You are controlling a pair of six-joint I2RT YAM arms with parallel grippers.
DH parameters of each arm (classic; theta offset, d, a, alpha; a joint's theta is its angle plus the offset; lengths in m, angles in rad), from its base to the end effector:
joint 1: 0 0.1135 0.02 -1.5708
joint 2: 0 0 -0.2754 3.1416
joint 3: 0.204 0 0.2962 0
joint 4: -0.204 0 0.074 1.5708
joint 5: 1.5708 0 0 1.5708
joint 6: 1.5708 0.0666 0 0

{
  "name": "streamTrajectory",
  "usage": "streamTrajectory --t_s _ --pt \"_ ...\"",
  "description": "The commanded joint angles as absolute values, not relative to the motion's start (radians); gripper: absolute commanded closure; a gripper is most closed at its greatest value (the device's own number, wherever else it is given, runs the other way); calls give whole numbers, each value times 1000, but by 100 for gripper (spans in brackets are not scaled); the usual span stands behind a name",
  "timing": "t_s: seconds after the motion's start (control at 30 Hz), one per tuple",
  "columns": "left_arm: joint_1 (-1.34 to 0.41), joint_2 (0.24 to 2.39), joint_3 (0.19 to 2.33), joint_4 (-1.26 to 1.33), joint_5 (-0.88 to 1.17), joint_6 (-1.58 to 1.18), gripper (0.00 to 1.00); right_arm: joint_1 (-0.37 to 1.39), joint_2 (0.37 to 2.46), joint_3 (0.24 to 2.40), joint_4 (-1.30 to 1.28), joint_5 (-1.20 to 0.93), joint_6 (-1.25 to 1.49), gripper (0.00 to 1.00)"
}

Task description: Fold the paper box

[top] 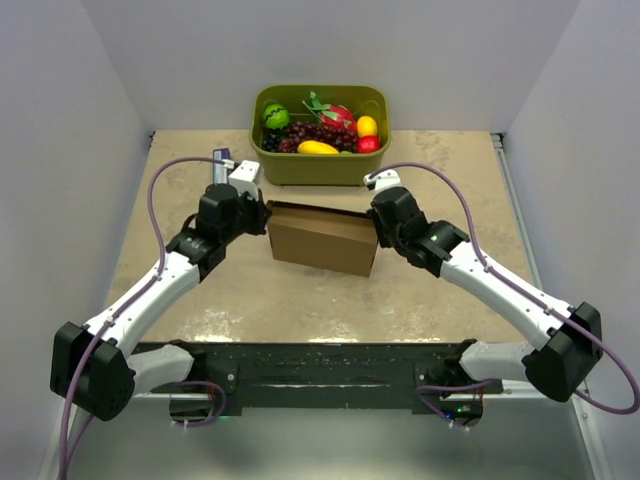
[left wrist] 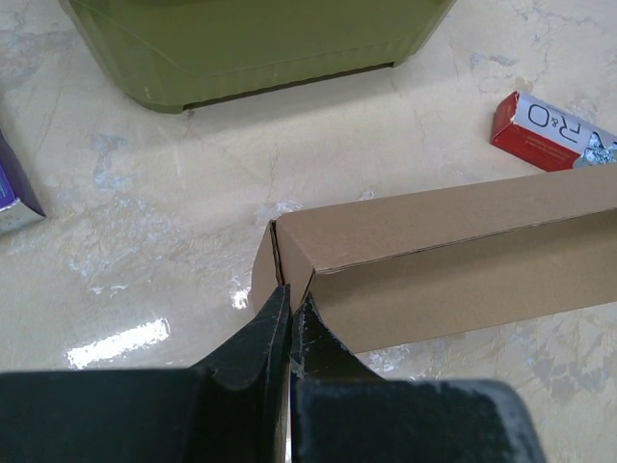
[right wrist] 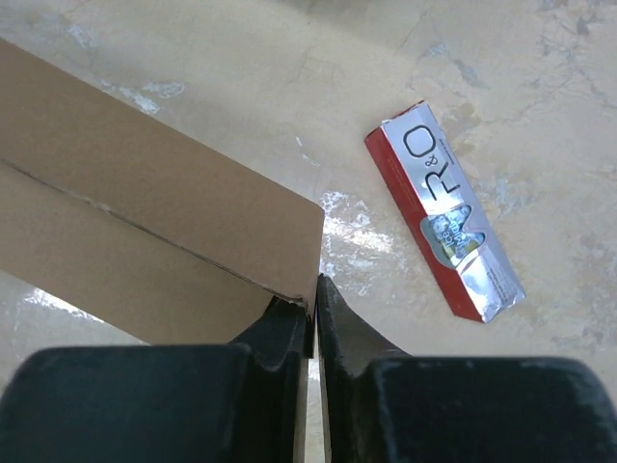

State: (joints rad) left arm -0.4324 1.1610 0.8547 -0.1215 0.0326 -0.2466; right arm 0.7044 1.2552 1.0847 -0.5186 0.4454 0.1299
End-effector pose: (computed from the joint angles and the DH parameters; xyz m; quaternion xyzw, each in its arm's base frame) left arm 0.3013 -0.1414 0.2775 0.0868 0.8365 -0.1930 0.5054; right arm 0.2731 0.1945 0.3000 -0.1595 0.8726 -0.0140 0.4614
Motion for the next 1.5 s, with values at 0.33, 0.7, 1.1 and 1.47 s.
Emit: streamTrajectory --t_s 0.33,0.7,1.1,1.47 --pt "-479 1229 922 -316 3 -186 100 693 1400 1379 -748 155 158 100" --pt "-495 1178 908 -275 -26 -176 97 670 1465 1424 -762 136 176 100" --pt "-495 1088 907 -227 -41 -212 48 670 1442 1384 -739 115 118 100" --pt "-492 993 769 -167 -143 -287 38 670 1419 1362 -729 109 110 100"
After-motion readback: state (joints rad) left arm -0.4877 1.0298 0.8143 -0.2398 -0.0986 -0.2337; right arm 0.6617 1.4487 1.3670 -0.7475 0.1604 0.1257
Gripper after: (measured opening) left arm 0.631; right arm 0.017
